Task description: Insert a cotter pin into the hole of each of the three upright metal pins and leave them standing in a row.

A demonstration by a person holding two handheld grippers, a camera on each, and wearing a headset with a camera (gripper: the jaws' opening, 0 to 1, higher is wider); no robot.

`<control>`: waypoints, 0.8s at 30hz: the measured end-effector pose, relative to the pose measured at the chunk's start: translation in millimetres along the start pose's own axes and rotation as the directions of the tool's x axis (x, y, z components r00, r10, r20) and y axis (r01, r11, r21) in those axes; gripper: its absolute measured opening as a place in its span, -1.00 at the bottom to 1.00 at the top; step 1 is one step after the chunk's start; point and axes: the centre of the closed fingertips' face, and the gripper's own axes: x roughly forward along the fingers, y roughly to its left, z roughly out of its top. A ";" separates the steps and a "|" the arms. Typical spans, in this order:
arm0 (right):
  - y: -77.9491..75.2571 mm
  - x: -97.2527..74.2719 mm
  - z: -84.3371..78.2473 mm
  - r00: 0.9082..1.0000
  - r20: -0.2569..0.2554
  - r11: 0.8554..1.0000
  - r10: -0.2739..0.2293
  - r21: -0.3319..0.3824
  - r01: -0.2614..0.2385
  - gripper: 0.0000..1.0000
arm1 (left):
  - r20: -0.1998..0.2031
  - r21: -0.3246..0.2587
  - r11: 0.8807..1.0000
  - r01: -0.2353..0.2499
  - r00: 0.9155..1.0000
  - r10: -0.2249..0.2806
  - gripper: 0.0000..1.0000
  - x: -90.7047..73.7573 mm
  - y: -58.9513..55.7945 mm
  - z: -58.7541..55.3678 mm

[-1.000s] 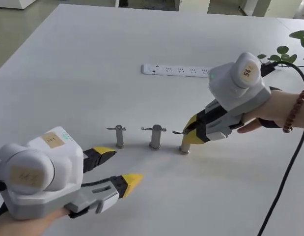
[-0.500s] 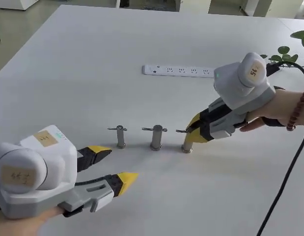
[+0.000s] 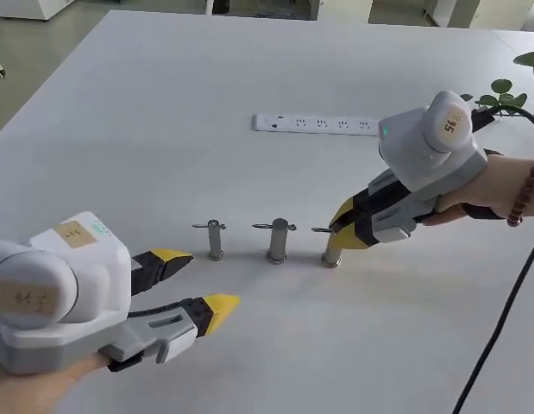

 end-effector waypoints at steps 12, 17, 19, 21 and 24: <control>-3.2 0.6 0.2 1.000 0.008 1.000 0.003 0.005 -0.003 -0.82 | -0.001 -0.005 1.000 -0.003 1.000 0.003 -0.18 -1.8 2.0 0.0; -0.5 0.3 3.3 0.999 0.047 0.998 0.016 0.060 -0.019 -0.72 | 0.001 -0.004 1.000 -0.008 1.000 0.008 -0.18 -4.4 4.1 1.0; -2.0 -2.2 7.8 0.998 0.066 0.998 0.002 0.069 -0.006 -0.73 | 0.003 -0.005 1.000 -0.014 1.000 0.014 -0.17 -5.7 6.0 1.2; -2.3 -6.3 14.0 0.996 0.094 0.994 -0.011 0.105 0.001 -0.68 | 0.003 -0.002 1.000 -0.022 1.000 0.022 -0.14 -6.8 7.5 2.0; -5.3 -14.3 21.1 0.991 0.121 0.987 -0.059 0.153 0.040 -0.61 | 0.011 -0.004 0.999 -0.033 0.999 0.033 -0.13 -8.3 9.5 4.9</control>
